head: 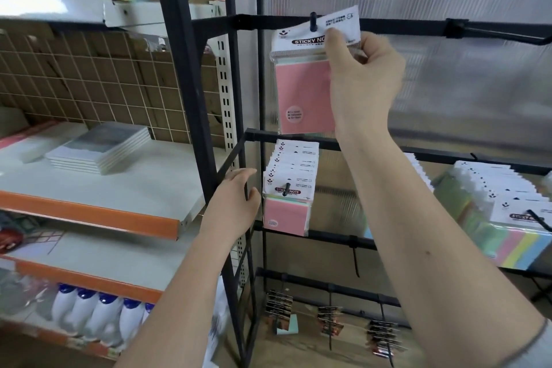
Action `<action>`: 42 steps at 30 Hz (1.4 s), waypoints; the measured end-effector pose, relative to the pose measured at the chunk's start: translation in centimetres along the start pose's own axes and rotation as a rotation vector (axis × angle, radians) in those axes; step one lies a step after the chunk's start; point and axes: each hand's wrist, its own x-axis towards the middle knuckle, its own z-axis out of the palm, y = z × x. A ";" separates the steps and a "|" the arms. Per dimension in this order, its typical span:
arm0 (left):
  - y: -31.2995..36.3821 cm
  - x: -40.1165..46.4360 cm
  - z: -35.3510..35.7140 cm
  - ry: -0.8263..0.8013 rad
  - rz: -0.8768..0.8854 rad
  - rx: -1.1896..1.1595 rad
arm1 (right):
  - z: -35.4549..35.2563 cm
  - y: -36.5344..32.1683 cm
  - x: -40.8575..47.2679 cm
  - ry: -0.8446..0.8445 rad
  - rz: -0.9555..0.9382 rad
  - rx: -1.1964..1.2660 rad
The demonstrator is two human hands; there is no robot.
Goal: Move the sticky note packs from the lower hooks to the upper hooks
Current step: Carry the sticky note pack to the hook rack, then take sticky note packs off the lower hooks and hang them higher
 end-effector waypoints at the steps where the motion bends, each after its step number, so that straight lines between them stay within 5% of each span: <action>1: 0.1 0.0 0.0 -0.003 -0.007 0.002 | 0.1 0.3 0.2 -0.002 0.010 -0.012; 28: 0.5 0.7 1.3 -0.087 -0.064 -0.097 | 3.0 5.4 12.4 -0.124 0.239 -0.483; 42: 0.4 -1.5 3.2 0.019 -0.080 -0.236 | -6.1 5.8 4.1 -0.019 0.062 -0.529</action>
